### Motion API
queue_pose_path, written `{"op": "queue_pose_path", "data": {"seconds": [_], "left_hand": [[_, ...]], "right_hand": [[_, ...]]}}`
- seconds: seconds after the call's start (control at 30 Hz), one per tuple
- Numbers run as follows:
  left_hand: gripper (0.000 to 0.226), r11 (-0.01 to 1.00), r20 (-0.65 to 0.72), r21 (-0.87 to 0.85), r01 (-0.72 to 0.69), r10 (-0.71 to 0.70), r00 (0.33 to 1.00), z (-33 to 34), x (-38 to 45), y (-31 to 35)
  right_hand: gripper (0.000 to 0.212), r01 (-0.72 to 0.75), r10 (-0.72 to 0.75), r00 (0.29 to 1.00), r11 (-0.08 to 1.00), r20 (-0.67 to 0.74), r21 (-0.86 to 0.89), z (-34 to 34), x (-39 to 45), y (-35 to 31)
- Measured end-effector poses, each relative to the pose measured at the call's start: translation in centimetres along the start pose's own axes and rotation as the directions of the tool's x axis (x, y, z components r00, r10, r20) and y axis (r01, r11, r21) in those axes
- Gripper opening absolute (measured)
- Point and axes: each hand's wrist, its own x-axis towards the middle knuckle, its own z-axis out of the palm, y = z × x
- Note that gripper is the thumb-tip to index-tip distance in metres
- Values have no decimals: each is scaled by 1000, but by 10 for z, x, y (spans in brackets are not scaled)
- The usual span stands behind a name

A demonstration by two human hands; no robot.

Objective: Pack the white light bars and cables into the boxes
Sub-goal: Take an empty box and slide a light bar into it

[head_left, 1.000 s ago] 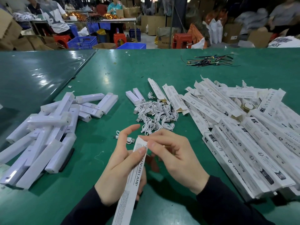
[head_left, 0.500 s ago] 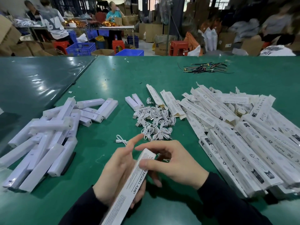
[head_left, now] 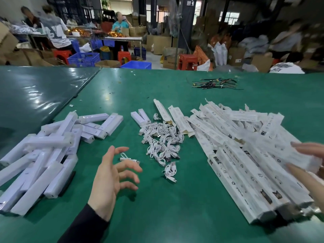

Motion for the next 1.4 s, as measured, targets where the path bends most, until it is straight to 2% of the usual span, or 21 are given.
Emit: {"op": "queue_pose_path", "data": {"seconds": [0.03,0.1,0.13,0.23,0.33,0.43,0.5,0.57,0.63,0.7,0.8,0.9,1.0,1.1,1.2,1.27,1.33,1.4], "left_hand": [[47,1000,-3,11,-4,4,1000,0,1,-1],[44,999,-21,30,-13,13,1000,-1,3,-3],[42,999,-37,42,-17,18,999,-2,5,-4],[34,995,-78,92,-40,47,996,-4,6,-6],[28,985,-91,149,-89,104,990,-6,6,-7],[25,979,-94,168,-119,136,986,-6,6,-9],[22,973,-100,186,-139,159,982,-5,6,-10],[19,962,-107,217,-168,194,975,-5,6,-11],[16,944,-105,260,-201,235,966,-4,7,-13],[14,925,-105,301,-234,276,955,-4,8,-16],[17,905,-108,335,-264,315,943,-6,10,-21],[26,881,-92,377,-288,345,934,-8,9,-24],[27,809,-37,485,-331,397,917,-10,9,-25],[23,740,23,564,-366,429,903,-12,9,-28],[9,694,69,602,-395,448,891,-12,8,-28],[8,693,74,600,-400,449,890,-11,9,-28],[9,720,62,576,-387,433,899,-10,8,-27],[10,759,49,534,-373,412,910,-8,7,-26]], "right_hand": [[37,-6,6,1000,999,10,-53,-2,-6,11],[17,90,-83,996,973,41,-210,-1,-22,23],[18,122,-112,992,960,56,-254,-1,-27,26],[44,159,-115,979,950,170,-269,-5,-31,39],[42,292,-172,934,873,313,-391,-3,-24,44],[57,346,-149,902,811,404,-472,2,-19,30],[62,332,-131,906,809,401,-485,2,-12,17],[62,362,-177,910,781,376,-509,3,0,0],[53,405,-260,907,755,331,-516,7,16,-25],[42,413,-295,906,779,304,-473,20,37,-53],[28,385,-147,869,800,472,-460,61,80,-80],[37,348,159,768,709,620,-613,116,129,-76],[40,357,384,691,555,612,-751,149,154,-60],[41,369,491,660,447,568,-815,162,164,-47],[41,317,513,674,450,532,-835,165,171,-40],[35,284,508,691,463,514,-840,163,170,-39],[16,299,384,791,437,477,-848,159,168,-41],[7,270,164,916,424,366,-864,152,168,-56]]}}
